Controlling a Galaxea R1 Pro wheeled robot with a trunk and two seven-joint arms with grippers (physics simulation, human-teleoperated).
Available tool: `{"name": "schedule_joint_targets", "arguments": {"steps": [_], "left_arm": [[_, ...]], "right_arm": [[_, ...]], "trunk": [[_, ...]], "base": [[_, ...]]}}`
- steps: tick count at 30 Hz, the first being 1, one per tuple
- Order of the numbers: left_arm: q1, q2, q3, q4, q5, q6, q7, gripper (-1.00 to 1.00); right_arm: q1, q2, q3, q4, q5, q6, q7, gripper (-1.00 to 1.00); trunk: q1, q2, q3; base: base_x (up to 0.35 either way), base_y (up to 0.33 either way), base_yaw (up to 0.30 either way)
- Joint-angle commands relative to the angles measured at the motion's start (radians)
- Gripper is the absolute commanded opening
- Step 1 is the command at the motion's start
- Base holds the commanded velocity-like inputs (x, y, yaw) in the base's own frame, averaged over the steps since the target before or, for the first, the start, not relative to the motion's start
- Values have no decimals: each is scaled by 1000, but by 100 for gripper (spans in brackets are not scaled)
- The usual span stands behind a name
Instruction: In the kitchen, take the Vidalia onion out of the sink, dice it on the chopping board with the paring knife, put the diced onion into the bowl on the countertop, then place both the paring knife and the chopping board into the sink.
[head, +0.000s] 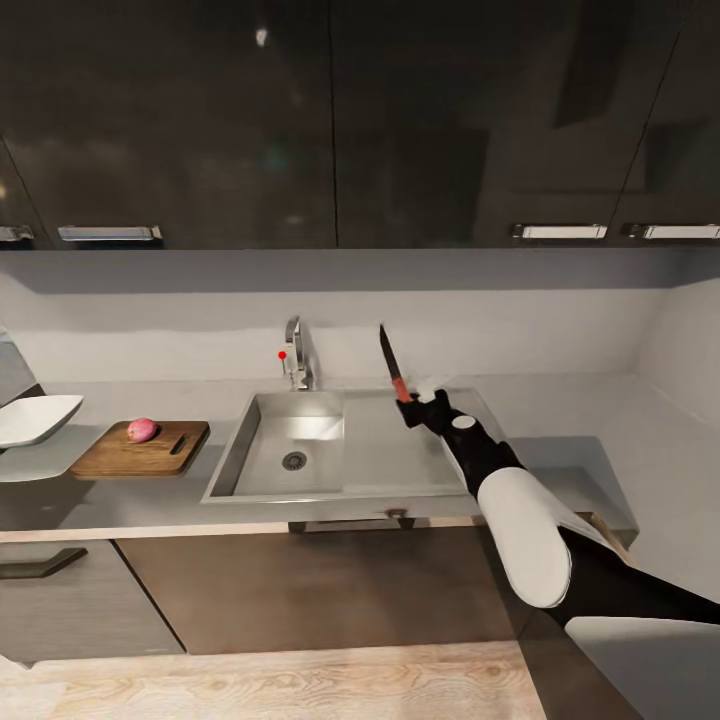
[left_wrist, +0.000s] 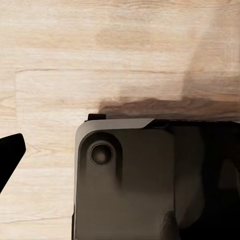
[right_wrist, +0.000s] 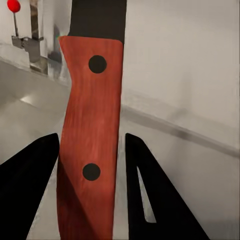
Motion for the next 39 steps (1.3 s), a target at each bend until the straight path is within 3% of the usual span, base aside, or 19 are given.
{"name": "schedule_joint_targets", "arguments": {"steps": [1,7,11,13,17,22,32,39], "left_arm": [[-1,1,-8,1,11,-3,-2,100],[-1,1,-8,1,10,-3,-2,100],[-1,1,-8,1,10,-3,-2,100],[0,1,-8,1,10,-4,-2,100],[0,1,-8,1,10,-4,-2,100],[-1,1,-8,1,10,-5,-2,100],[-1,0,-8,1,10,-4,-2,100],[0,1,-8,1,11,-4,-2,100]], "right_arm": [[-1,1,-9,-2,10,-3,12,-100],[0,-12,-10,-39,11,-25,15,-100],[5,-14,-9,-197,12,2,7,-100],[33,1,-8,-333,12,89,7,-100],[131,1,-6,-585,14,207,7,-100],[178,1,-6,-648,16,239,7,-100],[273,1,4,-669,17,220,7,-100],[406,1,87,-811,11,181,8,-100]], "trunk": [[1,-2,-2],[1,-2,-2],[1,-2,-2],[1,-2,-2],[1,-2,-2],[1,-2,-2],[1,-2,-2],[1,-2,-2]], "base": [[0,0,0],[0,0,0],[0,0,0],[0,0,0],[0,0,0],[0,0,0],[0,0,0],[0,0,0]]}}
